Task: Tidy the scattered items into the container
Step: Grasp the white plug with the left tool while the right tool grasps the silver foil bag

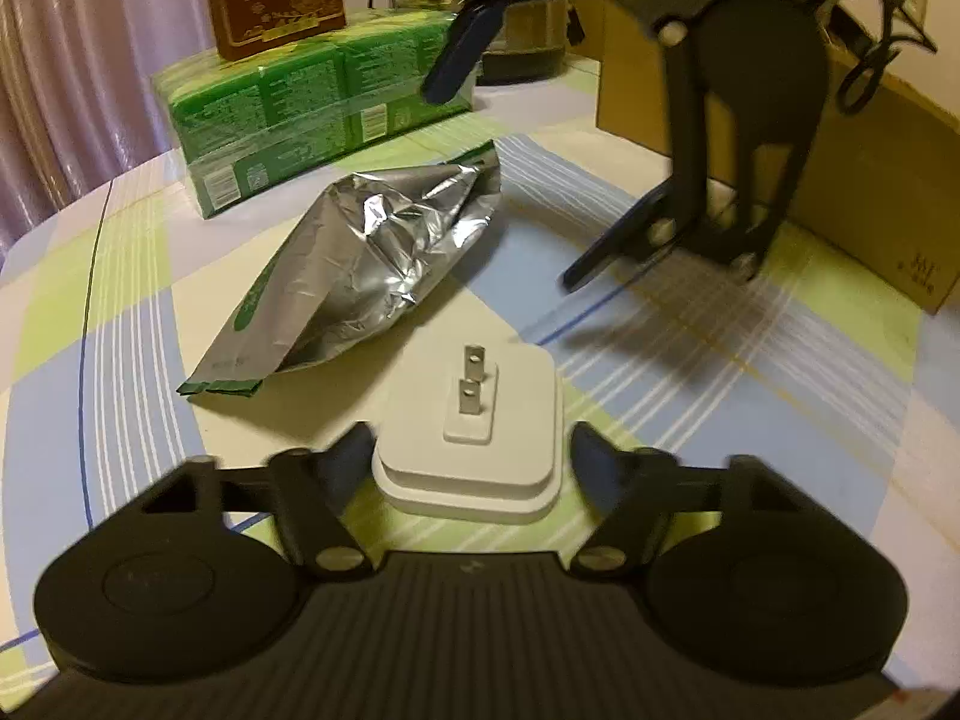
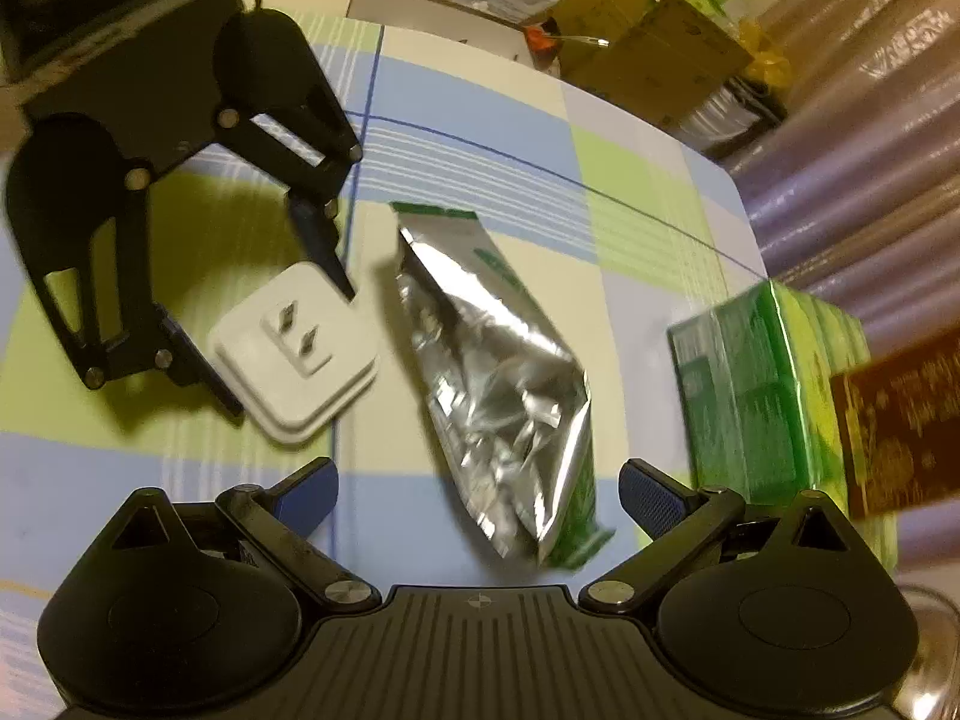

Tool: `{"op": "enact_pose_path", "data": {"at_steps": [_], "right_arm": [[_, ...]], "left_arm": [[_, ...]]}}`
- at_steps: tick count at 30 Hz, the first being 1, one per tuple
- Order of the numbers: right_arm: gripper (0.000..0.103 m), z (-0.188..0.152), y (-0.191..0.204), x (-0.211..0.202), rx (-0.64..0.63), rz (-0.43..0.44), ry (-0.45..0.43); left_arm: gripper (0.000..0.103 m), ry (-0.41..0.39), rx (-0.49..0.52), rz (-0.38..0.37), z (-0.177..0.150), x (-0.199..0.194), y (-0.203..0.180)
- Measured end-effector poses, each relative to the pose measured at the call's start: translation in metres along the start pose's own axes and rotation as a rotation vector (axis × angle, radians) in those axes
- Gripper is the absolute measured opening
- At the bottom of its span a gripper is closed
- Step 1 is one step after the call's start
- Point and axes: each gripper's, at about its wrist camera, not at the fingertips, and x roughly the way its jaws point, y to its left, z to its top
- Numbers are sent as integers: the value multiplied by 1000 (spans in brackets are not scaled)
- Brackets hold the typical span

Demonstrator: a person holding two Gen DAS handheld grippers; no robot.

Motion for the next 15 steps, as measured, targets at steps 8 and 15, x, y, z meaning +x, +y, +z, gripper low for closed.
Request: {"op": "enact_pose_path", "data": {"at_steps": [8, 15], "right_arm": [[97, 22, -6, 38, -133, 2, 30], [96, 41, -31, 67, -5, 82, 50]], "left_arm": [[62, 9, 6, -14, -17, -20, -2], [62, -21, -24, -11, -35, -34, -4]]}}
